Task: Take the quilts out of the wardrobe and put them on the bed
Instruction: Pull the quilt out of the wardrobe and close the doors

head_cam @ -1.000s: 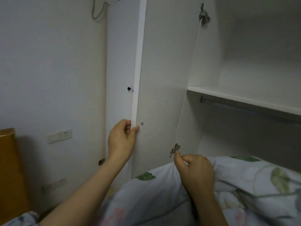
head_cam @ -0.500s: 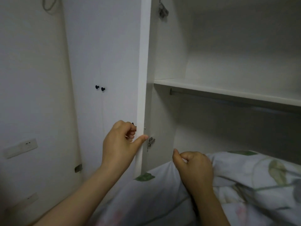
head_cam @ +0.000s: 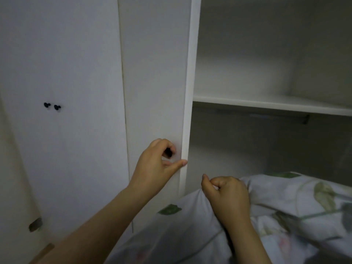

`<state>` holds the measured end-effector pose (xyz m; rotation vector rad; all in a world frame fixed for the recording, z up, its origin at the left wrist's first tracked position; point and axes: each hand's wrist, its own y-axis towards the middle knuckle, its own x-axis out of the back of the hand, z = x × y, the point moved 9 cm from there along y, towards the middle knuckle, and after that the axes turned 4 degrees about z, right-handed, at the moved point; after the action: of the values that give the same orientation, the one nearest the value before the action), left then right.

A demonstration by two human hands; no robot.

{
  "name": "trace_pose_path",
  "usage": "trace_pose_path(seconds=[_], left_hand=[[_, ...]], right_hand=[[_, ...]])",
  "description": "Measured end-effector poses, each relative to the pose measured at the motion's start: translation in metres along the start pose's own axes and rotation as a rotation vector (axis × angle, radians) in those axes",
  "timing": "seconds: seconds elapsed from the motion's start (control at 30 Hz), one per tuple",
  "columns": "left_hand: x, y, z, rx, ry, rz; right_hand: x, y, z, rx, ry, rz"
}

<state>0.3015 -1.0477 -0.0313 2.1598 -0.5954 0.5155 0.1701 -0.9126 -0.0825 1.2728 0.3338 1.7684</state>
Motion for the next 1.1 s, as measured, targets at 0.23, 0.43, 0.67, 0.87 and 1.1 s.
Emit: trace_pose_path(seconds=[0.23,0.43,0.67,0.87,1.1], left_hand=[[-0.053,0.045,-0.013,-0.163,-0.048,0.115],[-0.086,0.075,-0.007,-0.134,-0.131,0.167],[-0.111,0.1,-0.01,-0.13,-0.092,0.162],[-0.13,0.117,-0.009,-0.104,-0.072,0.151],[-0.156,0.14,-0.004,-0.065,-0.053,0.187]], right_hand=[[0.023,-0.008,-0.031,-0.123,-0.109,-0.069],[0.036,-0.012,-0.053,-0.203,-0.164,-0.121],[0.044,0.003,-0.083,-0.238,-0.178,-0.134],[0.047,0.02,-0.105,-0.209,-0.111,-0.154],[0.047,0.036,-0.124,-0.209,-0.109,-0.174]])
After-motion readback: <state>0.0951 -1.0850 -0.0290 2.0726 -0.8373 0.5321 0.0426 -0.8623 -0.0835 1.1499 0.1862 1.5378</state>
